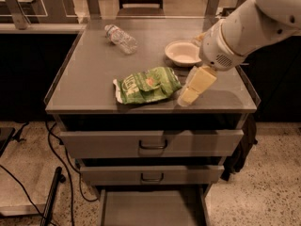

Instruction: Place green jalapeno chip bag into bottom drawer

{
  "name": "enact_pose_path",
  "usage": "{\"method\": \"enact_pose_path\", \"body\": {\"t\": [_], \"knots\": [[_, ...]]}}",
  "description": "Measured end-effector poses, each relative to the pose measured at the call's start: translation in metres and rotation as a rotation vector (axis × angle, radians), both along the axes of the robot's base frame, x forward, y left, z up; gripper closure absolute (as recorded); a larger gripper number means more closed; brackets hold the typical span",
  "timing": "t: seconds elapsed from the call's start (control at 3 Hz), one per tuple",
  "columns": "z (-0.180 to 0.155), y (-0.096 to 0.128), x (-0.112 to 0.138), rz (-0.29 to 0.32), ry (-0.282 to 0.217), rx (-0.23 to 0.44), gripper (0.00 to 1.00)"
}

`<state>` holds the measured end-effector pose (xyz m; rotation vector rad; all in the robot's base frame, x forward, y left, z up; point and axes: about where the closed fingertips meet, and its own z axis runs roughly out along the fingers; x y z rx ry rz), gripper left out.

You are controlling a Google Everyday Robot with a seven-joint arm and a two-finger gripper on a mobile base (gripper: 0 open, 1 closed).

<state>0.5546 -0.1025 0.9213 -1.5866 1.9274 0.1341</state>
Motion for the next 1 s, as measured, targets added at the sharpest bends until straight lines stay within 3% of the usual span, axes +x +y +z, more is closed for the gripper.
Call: {"method": "enact_pose_path", "body": {"t": [1.0], "knots": [[-0.029,0.039,0.023,0.054,0.056,-0.021,0.0]]}}
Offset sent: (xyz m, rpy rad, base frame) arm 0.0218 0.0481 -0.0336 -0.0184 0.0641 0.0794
